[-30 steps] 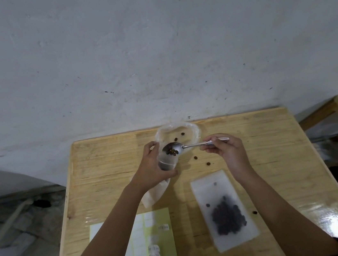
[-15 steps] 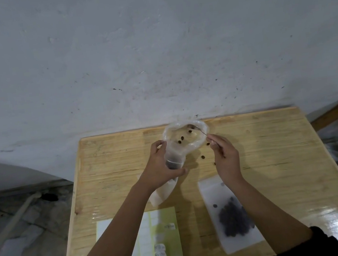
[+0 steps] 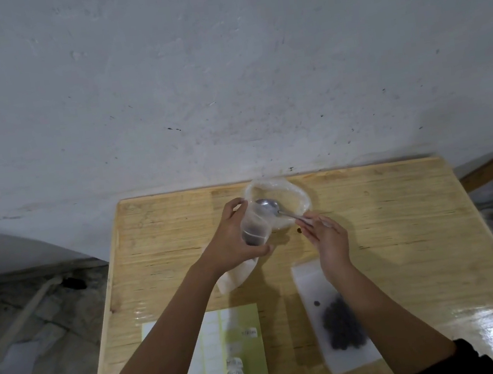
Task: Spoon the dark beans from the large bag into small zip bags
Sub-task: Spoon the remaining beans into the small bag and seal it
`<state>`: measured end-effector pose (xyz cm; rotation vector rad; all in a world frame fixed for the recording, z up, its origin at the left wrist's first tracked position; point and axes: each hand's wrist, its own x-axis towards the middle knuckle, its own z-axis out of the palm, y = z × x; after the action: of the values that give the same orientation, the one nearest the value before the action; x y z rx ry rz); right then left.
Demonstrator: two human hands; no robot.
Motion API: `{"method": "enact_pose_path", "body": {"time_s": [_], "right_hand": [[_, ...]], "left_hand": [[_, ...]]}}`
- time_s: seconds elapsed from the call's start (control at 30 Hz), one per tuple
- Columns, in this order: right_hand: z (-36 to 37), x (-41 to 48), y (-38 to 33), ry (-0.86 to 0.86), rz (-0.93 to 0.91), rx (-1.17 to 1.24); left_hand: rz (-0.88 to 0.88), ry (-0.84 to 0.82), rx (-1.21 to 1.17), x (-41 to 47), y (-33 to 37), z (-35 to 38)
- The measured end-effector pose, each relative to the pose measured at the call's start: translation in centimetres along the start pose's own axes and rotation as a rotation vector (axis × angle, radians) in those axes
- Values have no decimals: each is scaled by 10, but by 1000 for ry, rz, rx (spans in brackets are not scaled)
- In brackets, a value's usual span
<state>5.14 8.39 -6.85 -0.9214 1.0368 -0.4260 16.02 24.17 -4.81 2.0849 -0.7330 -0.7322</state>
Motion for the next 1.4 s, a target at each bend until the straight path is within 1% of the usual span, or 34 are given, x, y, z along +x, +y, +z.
{"method": "enact_pose_path", "body": {"time_s": [0.2,0.3,0.4,0.57,0.63,0.8,0.93,1.0,1.1,1.17,1.23,1.33,1.4], "right_hand": [[7,0,-8,12,167,68],[7,-2,-16,55,197,99],[4,-2,-24,71,184,114],[-4,-3,-43,23,82,84],[-7,-5,-51,-11,11,62],[-11,-13,-62,-173,-183,-21],[-12,-17,-60,-338,-300,-188],[-14,-18,-60,-364,-342,-203],[-20,-18,-64,-307,-374,-46],[-30,-14,-66,-200,-348,82],[-45,-9,-64,-84,-314,157],[-72,-3,-54,-22,-304,215],[-86,2,-44,-25,-360,153]], "left_hand": [[15,-5,-6,1,-2,4],[16,19,5,2,-2,4],[5,69,13,4,-2,6],[-29,103,32,8,-1,12],[-42,106,45,10,-1,13],[-51,126,61,12,0,14],[-48,119,63,12,1,14],[-46,117,76,11,2,14],[-39,130,84,9,3,14],[-34,137,88,7,4,13],[-33,145,83,6,4,13],[-43,150,69,3,4,13],[-41,153,64,2,2,14]]}}
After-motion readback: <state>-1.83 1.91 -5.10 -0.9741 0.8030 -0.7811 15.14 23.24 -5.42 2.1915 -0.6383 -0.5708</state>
